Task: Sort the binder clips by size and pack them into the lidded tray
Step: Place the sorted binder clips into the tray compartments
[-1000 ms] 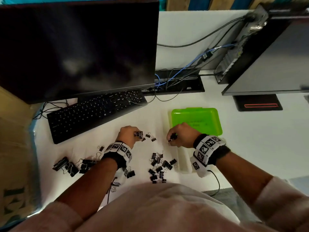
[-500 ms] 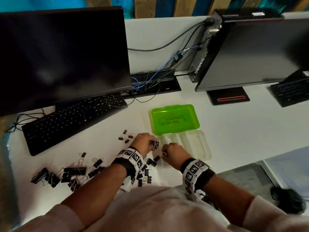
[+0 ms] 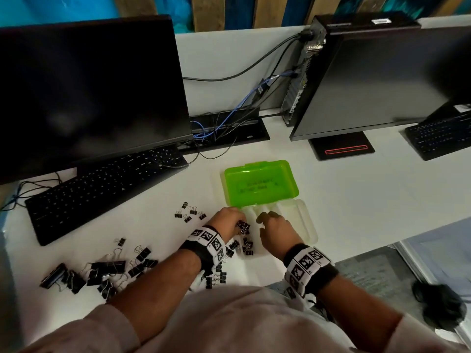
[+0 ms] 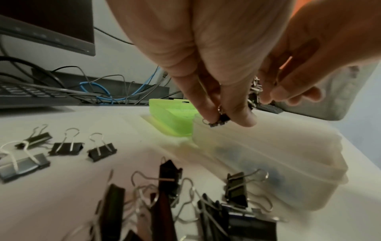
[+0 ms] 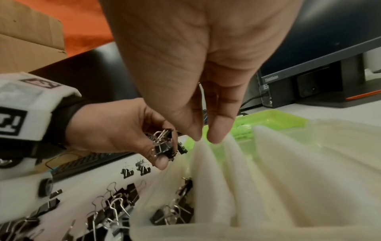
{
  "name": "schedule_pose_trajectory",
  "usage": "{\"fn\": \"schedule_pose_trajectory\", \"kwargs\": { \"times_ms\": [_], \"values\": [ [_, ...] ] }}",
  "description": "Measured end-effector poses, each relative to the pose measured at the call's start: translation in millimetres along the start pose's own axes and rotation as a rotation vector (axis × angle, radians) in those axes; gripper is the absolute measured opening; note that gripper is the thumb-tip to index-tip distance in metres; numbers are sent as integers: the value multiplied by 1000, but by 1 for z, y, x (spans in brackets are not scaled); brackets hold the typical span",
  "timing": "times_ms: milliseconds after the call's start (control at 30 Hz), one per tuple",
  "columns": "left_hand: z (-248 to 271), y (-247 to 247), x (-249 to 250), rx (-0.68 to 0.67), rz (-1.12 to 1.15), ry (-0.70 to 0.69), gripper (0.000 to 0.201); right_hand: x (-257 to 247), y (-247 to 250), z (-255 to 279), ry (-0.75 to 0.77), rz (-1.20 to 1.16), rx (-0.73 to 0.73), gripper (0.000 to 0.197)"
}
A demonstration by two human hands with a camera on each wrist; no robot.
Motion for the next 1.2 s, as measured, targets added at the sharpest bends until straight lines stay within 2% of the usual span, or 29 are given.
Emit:
{"fn": "schedule_pose_trajectory", "kwargs": {
  "times_ms": [133, 233, 433, 533, 667, 767, 933, 1067, 1200],
  "values": [
    [-5, -6, 11, -58, -47, -62, 31, -6, 1, -3, -14, 85, -46, 42],
    [-7, -7, 16, -71, -54, -54, 30, -14, -4, -6, -4, 89, -88, 45],
    [-4, -11, 16, -39, 8, -105, 52, -17, -10, -9, 0, 156, -72, 38],
    [-1, -12, 9, -7, 53, -84, 50, -18, -7, -10, -17, 147, -61, 35],
    [0, -10, -3, 118, 65, 47, 39, -24, -13, -12, -51, 132, -75, 48],
    [-2, -11, -5, 139, 110, 107, 35, -28, -17, -14, -87, 91, -106, 48],
    [-2, -16, -8, 154, 170, 87, 35, -33, -21, -16, -95, 127, -127, 34],
    [-3, -15, -9, 153, 179, 71, 28, -34, -24, -18, -117, 149, -150, 32],
    [-5, -19, -17, 193, 227, 31, 41, -37, -18, -23, -157, 175, -186, 37]
  ]
}}
Point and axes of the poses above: each hand's wrist, its own z-axis away from the middle knuckle, its own y-axis out of the back of the hand, x = y × z, the point moved 3 cm from there along -z, towards the middle knuckle, and after that the axes turned 13 degrees about -y, right-handed, at the moved point
